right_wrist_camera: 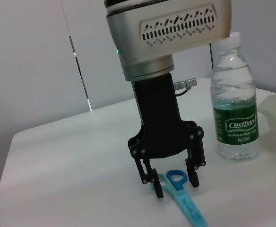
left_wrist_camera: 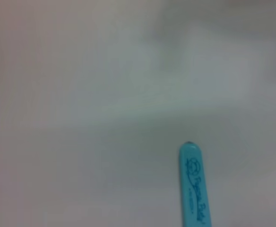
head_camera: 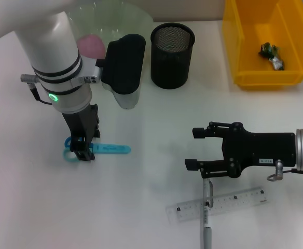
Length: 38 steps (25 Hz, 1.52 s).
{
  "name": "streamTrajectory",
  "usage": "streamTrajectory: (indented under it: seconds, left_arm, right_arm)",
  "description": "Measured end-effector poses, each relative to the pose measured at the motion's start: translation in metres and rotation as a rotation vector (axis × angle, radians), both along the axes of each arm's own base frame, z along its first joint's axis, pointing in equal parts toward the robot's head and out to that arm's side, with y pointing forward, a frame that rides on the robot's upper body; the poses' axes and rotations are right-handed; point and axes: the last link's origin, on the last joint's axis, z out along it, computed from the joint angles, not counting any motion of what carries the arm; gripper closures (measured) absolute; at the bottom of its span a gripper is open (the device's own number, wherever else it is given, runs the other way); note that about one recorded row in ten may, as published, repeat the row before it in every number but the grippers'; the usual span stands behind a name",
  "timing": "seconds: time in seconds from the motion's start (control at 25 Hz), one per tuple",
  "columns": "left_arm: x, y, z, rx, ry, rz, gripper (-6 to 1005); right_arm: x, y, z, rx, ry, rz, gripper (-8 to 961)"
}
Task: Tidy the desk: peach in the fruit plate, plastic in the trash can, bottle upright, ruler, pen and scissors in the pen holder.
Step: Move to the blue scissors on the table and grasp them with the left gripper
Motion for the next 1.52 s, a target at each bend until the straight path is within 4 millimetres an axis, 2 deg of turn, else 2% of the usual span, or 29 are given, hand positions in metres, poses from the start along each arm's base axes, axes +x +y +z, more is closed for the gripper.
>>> streamTrajectory:
  seconds: [1.0, 1.52]
  left_arm:
    - [-0.0048, -0.0003, -0.0011, 0.001, 0.006, 0.012, 526]
    - [-0.0067, -0.0010, -0.0011, 0.001, 0.008, 0.016, 600]
  right_arm:
    - [-0.0017, 0.0022, -0.0001, 0.003, -0.002, 0.006, 134]
    - [-0.0021, 0.0025, -0.0002, 0.002, -0.003, 0.008, 134]
